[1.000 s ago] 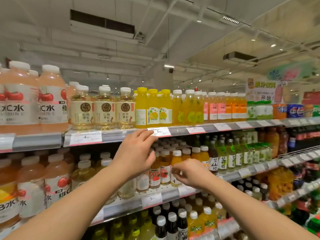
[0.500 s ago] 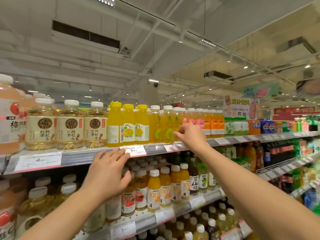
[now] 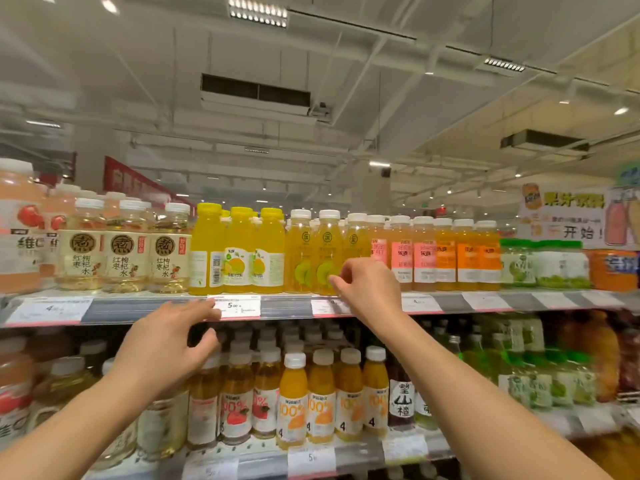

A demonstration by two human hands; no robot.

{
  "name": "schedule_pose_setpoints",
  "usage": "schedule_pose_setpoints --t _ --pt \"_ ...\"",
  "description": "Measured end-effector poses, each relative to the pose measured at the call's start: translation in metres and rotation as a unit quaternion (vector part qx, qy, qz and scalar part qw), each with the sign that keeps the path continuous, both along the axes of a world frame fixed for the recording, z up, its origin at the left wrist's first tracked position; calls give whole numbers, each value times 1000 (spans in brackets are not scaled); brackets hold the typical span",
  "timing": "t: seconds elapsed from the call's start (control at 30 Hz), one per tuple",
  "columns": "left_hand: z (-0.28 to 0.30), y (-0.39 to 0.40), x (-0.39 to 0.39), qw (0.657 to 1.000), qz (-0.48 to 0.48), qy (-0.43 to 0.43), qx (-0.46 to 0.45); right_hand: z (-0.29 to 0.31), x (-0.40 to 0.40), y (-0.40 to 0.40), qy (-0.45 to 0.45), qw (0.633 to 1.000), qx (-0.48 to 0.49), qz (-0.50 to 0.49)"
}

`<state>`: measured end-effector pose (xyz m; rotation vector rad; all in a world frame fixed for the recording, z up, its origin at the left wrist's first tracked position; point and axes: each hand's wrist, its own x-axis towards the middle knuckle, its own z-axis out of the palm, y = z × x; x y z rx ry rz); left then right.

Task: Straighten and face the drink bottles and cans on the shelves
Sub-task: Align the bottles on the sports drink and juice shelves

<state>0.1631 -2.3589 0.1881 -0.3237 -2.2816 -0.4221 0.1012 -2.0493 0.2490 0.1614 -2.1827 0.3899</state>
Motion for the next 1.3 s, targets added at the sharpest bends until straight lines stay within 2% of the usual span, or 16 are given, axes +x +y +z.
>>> schedule_pose_setpoints --t 0.27,0.73,0.9,1.1,1.3 --pt "3 12 3 997 25 -39 56 7 -21 -3 -25 999 34 -6" --pt "3 6 2 999 10 -40 29 6 -9 -2 -45 998 33 6" --pt "0 7 4 999 4 -41 27 -16 14 13 -5 999 46 -18" --pt "-7 5 0 1000 6 -11 -4 -44 27 55 23 987 111 -113" --pt "-18 6 -12 999 -3 33 -25 -74 26 63 9 988 119 -101"
